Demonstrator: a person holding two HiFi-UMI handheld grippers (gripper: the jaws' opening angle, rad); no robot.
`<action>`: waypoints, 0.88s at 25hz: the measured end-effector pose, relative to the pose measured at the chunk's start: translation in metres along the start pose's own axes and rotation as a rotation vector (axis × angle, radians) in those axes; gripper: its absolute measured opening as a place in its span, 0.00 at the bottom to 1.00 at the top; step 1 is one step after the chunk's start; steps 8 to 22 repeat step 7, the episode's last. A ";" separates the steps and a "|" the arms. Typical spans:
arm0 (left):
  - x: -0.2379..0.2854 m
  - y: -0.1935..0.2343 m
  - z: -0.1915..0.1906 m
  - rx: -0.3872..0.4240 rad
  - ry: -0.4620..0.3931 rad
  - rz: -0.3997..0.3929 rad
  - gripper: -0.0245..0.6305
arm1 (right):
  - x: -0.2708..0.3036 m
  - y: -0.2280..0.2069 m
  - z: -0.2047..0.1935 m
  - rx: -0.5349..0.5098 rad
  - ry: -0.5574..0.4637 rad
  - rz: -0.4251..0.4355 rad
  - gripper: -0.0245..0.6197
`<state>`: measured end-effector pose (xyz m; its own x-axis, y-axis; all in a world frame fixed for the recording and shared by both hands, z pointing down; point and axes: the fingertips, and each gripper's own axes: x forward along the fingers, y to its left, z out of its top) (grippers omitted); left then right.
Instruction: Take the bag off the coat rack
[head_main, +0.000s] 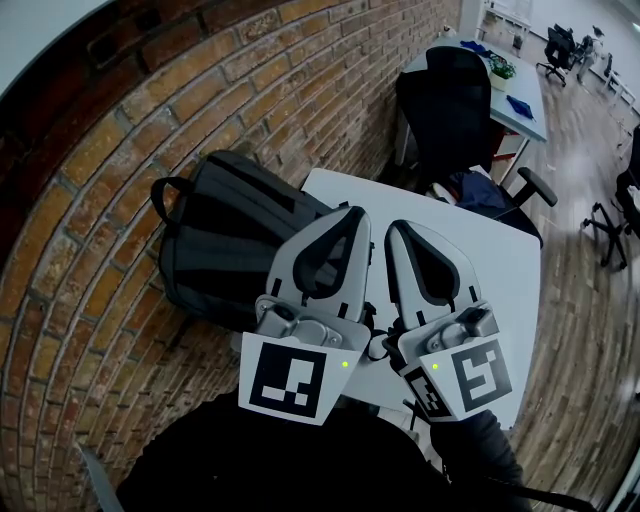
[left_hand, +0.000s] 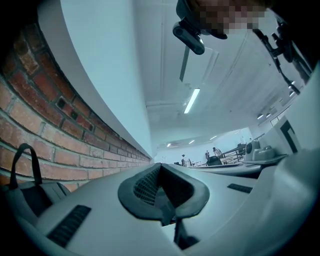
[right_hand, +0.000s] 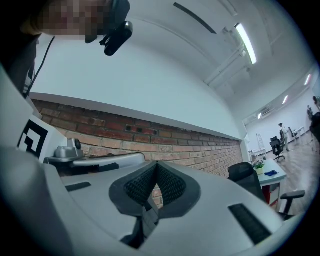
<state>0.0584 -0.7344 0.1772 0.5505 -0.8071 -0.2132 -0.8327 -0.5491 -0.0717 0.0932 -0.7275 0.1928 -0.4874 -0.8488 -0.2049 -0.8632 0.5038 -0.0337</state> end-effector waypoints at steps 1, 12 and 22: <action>0.000 0.000 0.000 0.000 0.001 0.000 0.05 | 0.000 0.000 0.000 0.000 0.001 0.000 0.05; 0.006 0.003 -0.007 -0.003 0.002 -0.004 0.05 | 0.006 -0.003 -0.005 0.003 -0.001 0.000 0.05; 0.006 0.003 -0.007 -0.003 0.002 -0.004 0.05 | 0.006 -0.003 -0.005 0.003 -0.001 0.000 0.05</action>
